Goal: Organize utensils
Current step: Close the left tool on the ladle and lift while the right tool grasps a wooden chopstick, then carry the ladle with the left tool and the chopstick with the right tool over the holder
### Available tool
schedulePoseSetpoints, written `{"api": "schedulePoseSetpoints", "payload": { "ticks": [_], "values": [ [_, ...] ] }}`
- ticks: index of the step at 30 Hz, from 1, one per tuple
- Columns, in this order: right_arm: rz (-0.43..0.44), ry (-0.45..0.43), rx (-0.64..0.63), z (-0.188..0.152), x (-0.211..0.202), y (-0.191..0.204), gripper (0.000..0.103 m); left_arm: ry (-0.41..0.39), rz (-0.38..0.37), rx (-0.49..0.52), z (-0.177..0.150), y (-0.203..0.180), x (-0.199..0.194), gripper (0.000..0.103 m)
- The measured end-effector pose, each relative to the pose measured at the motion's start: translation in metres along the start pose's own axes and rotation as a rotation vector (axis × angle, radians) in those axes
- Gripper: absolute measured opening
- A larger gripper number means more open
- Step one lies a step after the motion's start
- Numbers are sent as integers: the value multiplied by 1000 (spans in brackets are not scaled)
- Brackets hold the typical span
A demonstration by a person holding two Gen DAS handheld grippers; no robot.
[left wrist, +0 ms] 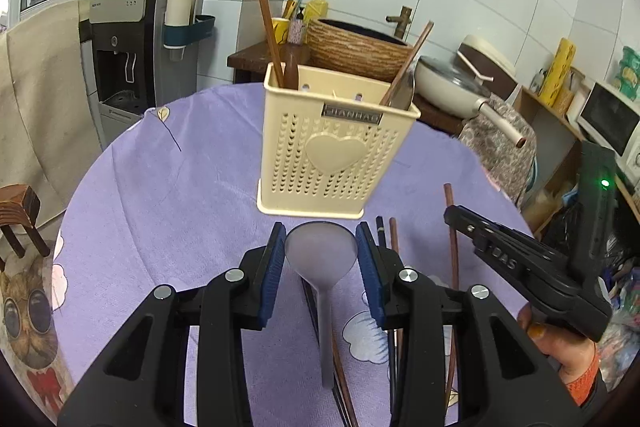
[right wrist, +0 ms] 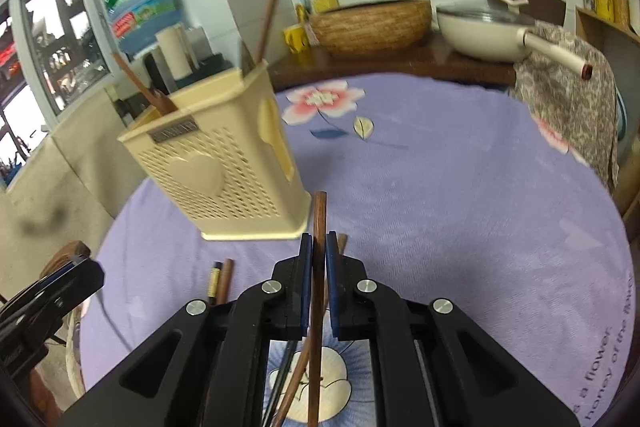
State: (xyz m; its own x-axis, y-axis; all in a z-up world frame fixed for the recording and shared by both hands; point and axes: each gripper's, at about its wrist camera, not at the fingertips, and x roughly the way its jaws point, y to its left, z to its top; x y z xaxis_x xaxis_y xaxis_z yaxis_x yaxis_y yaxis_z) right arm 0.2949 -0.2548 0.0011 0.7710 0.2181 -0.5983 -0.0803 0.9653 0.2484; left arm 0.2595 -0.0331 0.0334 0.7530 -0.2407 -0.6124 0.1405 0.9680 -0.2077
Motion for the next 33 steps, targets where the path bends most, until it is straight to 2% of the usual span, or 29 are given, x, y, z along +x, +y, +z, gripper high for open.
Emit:
{"api": "schedulePoseSetpoints", "payload": {
  "ticks": [5, 13, 19, 33],
  "values": [
    [29, -68, -42, 7, -36, 7, 7, -33, -13, -9, 7, 1, -16, 36],
    [75, -127, -78, 15, -68, 10, 7, -48, -19, 3, 15, -4, -25, 36],
    [101, -151, -92, 20, -79, 13, 7, -51, -34, 17, 23, -7, -27, 36],
    [162, -145, -105, 43, -96, 20, 7, -47, -32, 19, 53, -3, -21, 36]
  ]
}}
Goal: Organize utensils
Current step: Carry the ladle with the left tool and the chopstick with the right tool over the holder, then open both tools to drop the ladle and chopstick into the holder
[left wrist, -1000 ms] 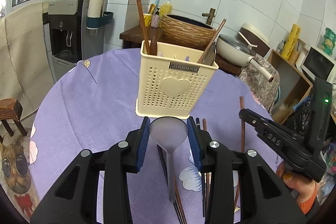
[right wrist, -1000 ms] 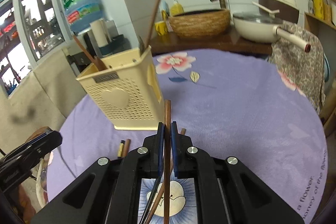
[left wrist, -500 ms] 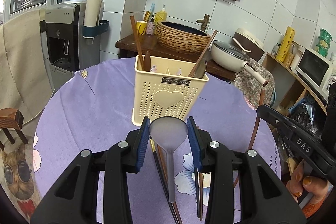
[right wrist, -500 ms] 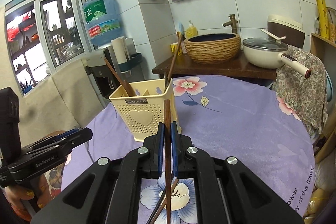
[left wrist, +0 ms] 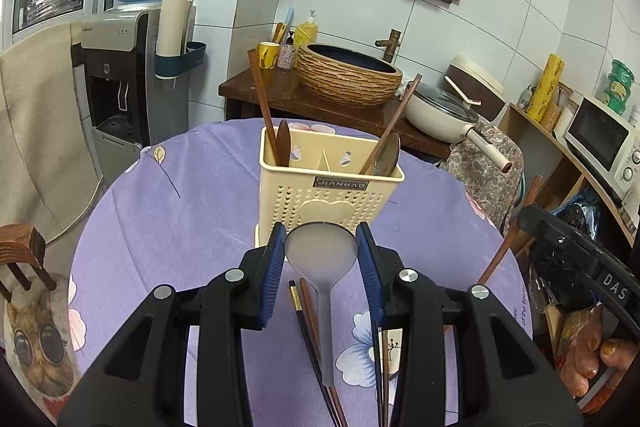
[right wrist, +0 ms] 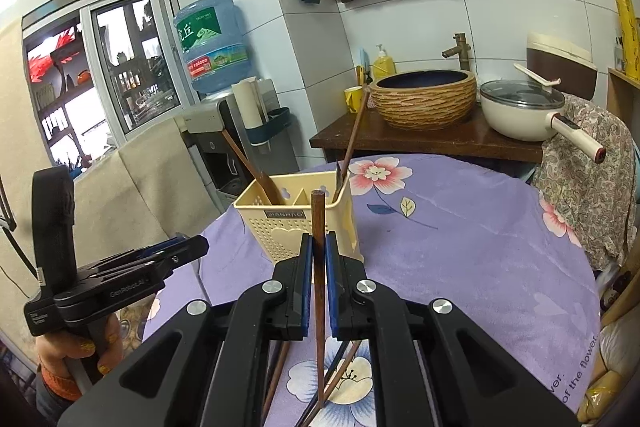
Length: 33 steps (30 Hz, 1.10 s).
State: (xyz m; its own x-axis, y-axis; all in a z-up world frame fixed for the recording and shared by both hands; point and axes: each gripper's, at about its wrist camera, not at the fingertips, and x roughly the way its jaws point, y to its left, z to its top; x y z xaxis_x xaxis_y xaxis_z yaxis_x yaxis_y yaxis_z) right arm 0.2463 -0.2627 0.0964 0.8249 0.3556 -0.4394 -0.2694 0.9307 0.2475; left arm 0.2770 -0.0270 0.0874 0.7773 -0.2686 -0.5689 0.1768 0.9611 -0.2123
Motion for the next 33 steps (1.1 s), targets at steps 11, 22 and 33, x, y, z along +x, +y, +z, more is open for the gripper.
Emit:
{"api": "schedulePoseSetpoints", "payload": {
  "ticks": [11, 22, 33],
  "values": [
    [23, -96, -74, 78, -9, 24, 7, -79, -21, -16, 80, -6, -10, 36],
    [-68, -257, -77, 177, 14, 41, 7, -240, 69, -75, 178, -12, 0, 36],
    [-120, -172, -79, 114, 87, 24, 7, -147, 160, -97, 122, 16, 77, 36]
  ]
}}
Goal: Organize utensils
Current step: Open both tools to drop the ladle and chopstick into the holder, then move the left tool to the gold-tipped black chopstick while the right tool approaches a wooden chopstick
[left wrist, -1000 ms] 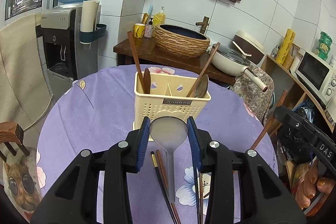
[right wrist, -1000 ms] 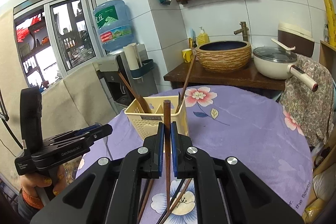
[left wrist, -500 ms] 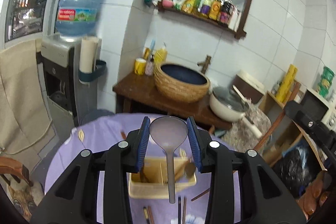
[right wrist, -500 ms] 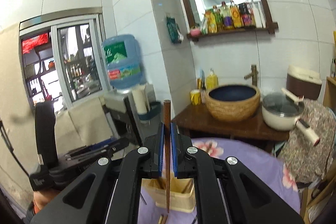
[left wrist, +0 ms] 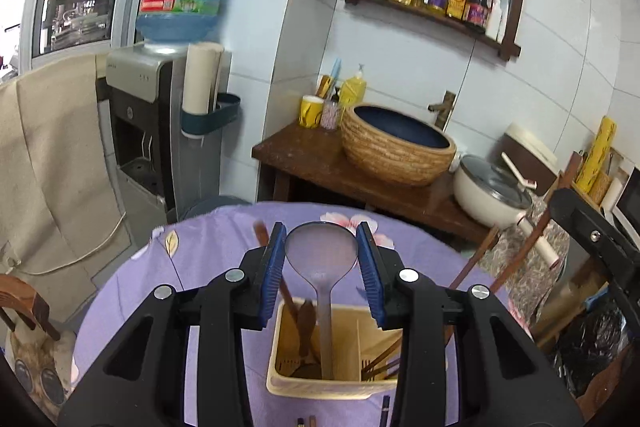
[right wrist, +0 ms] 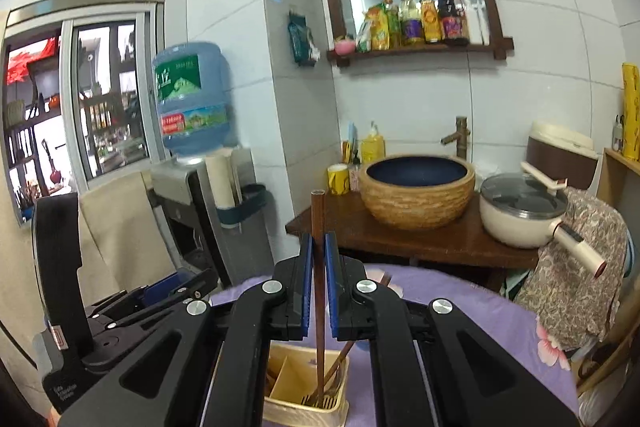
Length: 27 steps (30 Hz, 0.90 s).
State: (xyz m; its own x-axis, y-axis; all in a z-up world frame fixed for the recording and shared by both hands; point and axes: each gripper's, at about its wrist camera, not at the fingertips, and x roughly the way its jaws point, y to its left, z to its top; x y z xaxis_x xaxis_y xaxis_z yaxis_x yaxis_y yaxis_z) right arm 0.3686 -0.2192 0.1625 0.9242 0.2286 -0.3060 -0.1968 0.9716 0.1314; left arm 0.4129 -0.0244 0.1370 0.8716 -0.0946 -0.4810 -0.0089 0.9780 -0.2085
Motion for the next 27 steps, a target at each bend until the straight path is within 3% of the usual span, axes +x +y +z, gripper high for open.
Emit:
{"api": "schedulePoseSetpoints", "payload": {
  "ticks": [9, 16, 17, 19, 20, 23, 27],
  "values": [
    [-33, 50, -6, -40, 19, -1, 7, 59, 26, 27, -44, 8, 22, 36],
    [-35, 32, -26, -44, 15, -1, 7, 86, 6, 40, -56, 8, 28, 38],
    [-34, 27, -21, -43, 14, -2, 11, 85, -1, 42, -56, 7, 26, 40],
    [-39, 5, -8, -41, 8, -6, 23, 70, -6, 40, -57, 7, 21, 58],
    [-39, -3, -1, -40, 5, -8, 32, 55, -6, 41, -58, 7, 16, 62],
    [-32, -18, -2, -43, -8, -12, 35, 26, -10, 61, -62, 8, -3, 65],
    [-41, -33, -18, -56, -32, -16, 54, 3, -33, 45, -75, 17, -32, 78]
  ]
}}
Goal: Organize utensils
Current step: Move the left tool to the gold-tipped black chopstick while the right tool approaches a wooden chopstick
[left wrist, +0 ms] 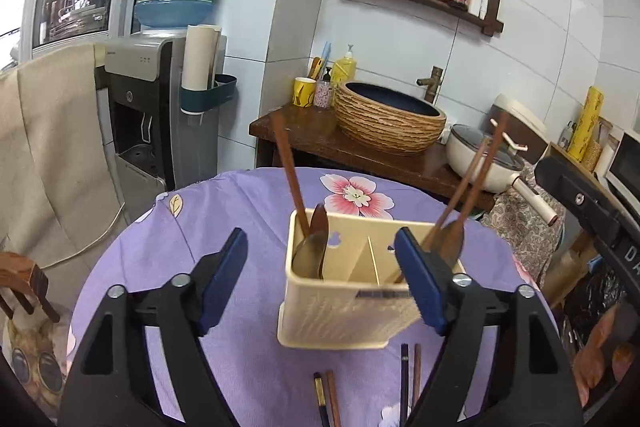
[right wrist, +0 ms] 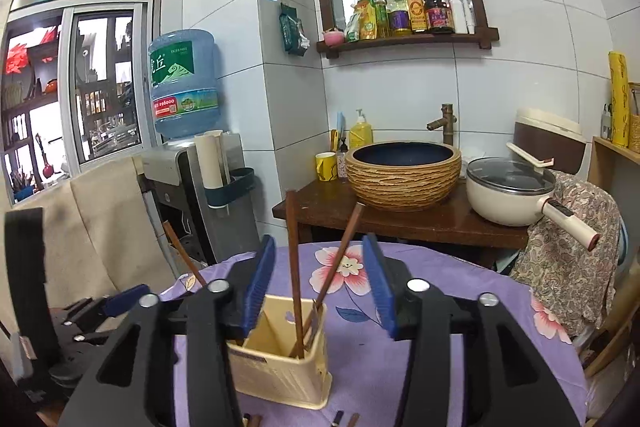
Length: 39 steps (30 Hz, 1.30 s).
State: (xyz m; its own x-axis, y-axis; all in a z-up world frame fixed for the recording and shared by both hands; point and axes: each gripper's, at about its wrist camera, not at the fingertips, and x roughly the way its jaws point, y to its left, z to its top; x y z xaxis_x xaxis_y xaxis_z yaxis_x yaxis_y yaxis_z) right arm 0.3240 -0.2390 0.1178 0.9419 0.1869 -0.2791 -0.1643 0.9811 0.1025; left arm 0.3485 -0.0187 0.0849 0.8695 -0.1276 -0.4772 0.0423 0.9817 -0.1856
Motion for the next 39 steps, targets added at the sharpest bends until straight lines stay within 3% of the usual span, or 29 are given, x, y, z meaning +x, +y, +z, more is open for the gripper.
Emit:
{"api": "schedulePoseSetpoints", "payload": {
  "ticks": [6, 14, 19, 27, 39],
  "values": [
    [-8, 119, -88, -46, -20, -1, 66, 81, 16, 26, -48, 14, -28, 79],
    [-77, 370, -63, -132, -12, -7, 67, 267, 56, 49, -126, 27, -19, 79],
    [-122, 472, -65, -169, 0, 0, 67, 346, 58, 64, -155, 23, -2, 63],
    [-127, 561, -51, -184, 15, 5, 64, 398, 47, 80, -170, 12, 14, 55],
    [-135, 622, -16, -192, 36, 2, 54, 417, 47, 86, -173, 9, 18, 55]
  ]
}}
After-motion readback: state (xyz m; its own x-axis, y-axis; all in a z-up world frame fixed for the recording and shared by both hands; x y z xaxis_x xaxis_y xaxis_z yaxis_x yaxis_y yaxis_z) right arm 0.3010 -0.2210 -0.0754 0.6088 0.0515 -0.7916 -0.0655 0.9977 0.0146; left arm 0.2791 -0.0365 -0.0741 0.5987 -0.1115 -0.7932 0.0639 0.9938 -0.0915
